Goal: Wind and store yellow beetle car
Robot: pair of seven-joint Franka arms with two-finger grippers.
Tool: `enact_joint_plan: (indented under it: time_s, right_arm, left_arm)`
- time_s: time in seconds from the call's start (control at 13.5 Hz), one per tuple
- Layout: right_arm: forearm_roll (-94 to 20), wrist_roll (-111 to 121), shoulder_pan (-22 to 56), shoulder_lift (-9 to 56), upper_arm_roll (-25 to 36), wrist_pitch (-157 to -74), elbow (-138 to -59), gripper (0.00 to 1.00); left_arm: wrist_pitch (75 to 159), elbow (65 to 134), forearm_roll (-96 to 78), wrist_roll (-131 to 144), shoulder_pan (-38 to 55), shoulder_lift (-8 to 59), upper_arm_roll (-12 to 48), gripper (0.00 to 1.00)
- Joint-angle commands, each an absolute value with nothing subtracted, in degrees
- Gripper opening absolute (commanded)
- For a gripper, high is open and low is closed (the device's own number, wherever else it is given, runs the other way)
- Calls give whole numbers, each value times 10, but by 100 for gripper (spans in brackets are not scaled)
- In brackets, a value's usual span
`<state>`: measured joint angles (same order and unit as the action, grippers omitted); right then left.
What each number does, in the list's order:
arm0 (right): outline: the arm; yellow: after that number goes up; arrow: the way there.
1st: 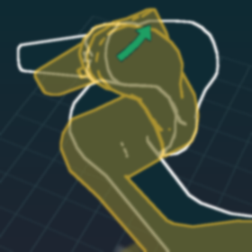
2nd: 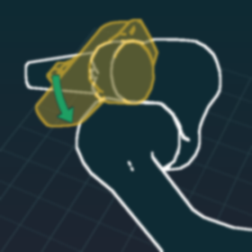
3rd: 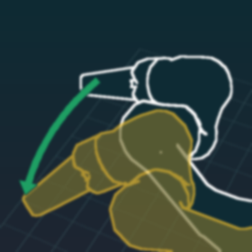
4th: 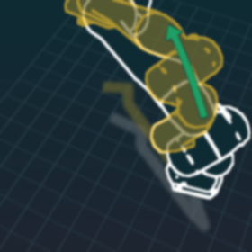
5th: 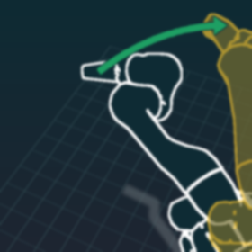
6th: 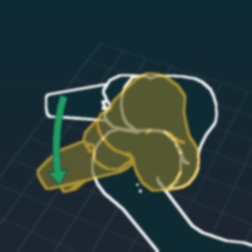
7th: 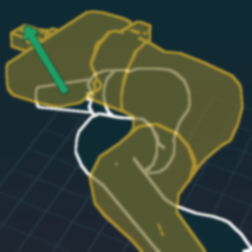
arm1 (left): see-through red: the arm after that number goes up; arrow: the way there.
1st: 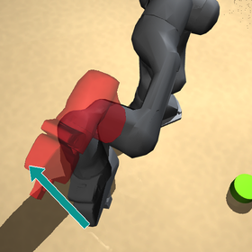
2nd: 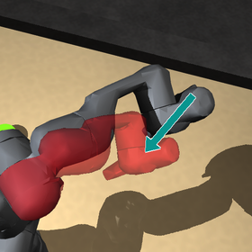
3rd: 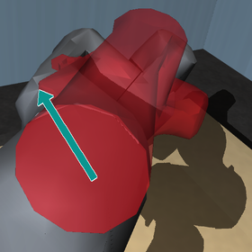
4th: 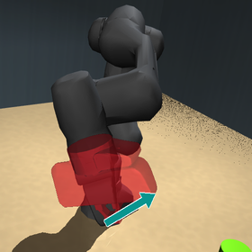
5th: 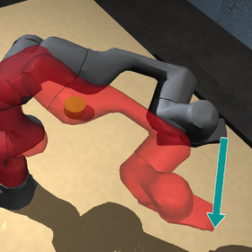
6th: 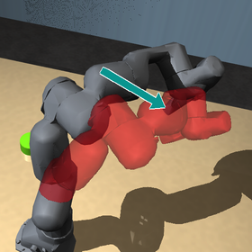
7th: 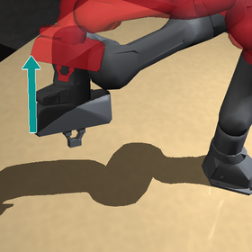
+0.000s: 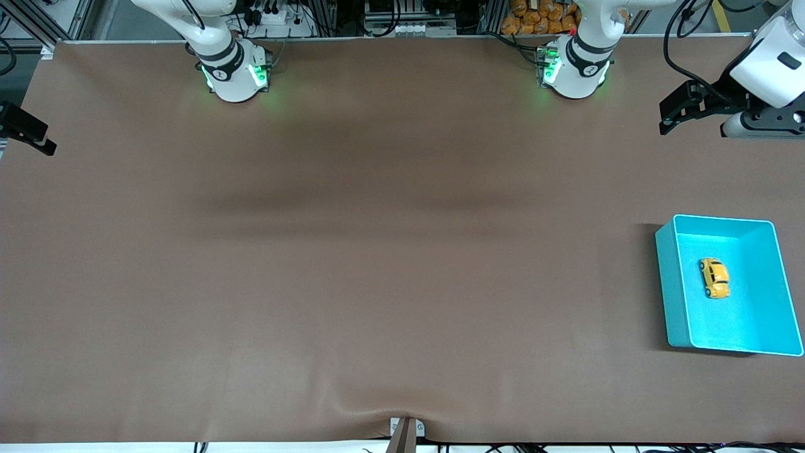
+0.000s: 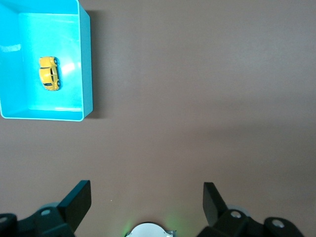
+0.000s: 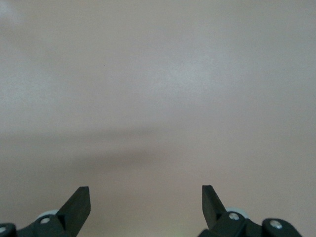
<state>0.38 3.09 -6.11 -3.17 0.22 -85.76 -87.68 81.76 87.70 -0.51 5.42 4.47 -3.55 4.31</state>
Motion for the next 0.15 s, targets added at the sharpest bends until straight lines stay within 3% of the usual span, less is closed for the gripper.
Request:
enact_joint_plan:
  time_s: [0.0, 0.07]
  right_arm:
    - [1, 23, -59, -29, 2, -845, -863, 100]
    - [2, 23, -59, -29, 2, -839, -863, 100]
  left_arm:
    - [809, 876, -22, 45, 43, -43, 40, 100]
    - [809, 876, -22, 46, 43, -43, 39, 100]
